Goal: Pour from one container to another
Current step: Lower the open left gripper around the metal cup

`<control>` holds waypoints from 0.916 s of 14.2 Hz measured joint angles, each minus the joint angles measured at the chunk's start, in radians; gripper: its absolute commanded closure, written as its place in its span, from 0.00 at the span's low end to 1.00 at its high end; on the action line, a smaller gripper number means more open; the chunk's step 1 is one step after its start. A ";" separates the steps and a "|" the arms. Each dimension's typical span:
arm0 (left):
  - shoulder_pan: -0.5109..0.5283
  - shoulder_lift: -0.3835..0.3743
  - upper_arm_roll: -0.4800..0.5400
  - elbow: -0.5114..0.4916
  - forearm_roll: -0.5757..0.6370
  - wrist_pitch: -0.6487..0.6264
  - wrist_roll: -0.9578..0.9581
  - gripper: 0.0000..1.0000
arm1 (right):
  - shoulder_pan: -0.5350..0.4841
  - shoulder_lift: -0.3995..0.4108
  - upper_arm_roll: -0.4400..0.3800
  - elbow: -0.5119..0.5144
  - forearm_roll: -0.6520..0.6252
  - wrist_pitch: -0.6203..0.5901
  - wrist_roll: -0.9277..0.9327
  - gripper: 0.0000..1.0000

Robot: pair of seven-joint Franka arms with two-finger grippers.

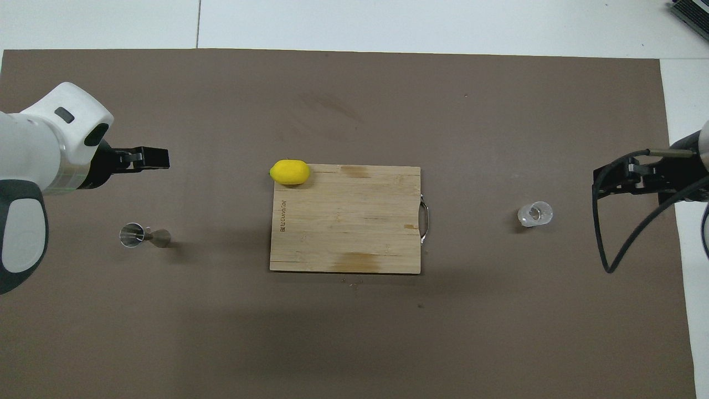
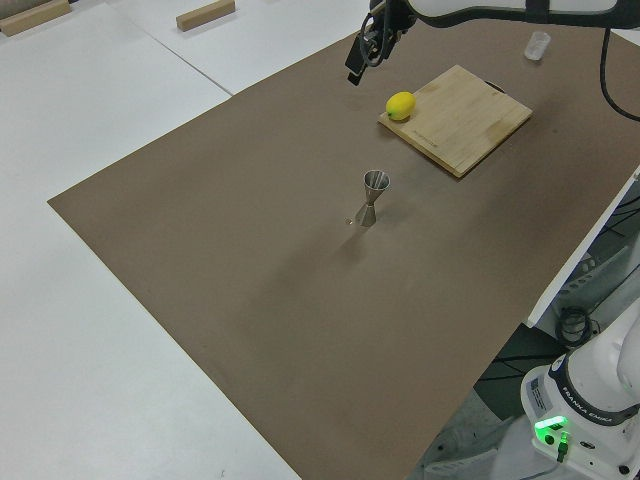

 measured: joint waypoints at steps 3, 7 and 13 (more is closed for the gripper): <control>-0.065 -0.003 -0.003 0.005 0.001 -0.049 0.000 0.00 | 0.000 0.000 0.000 0.000 0.000 0.000 0.000 0.00; -0.139 0.000 -0.005 0.020 0.011 -0.118 -0.015 0.00 | 0.000 0.000 0.000 0.000 0.000 0.000 0.000 0.00; 0.052 0.022 0.023 0.074 -0.312 -0.200 0.482 0.00 | 0.000 0.000 0.000 0.000 0.000 0.000 0.000 0.00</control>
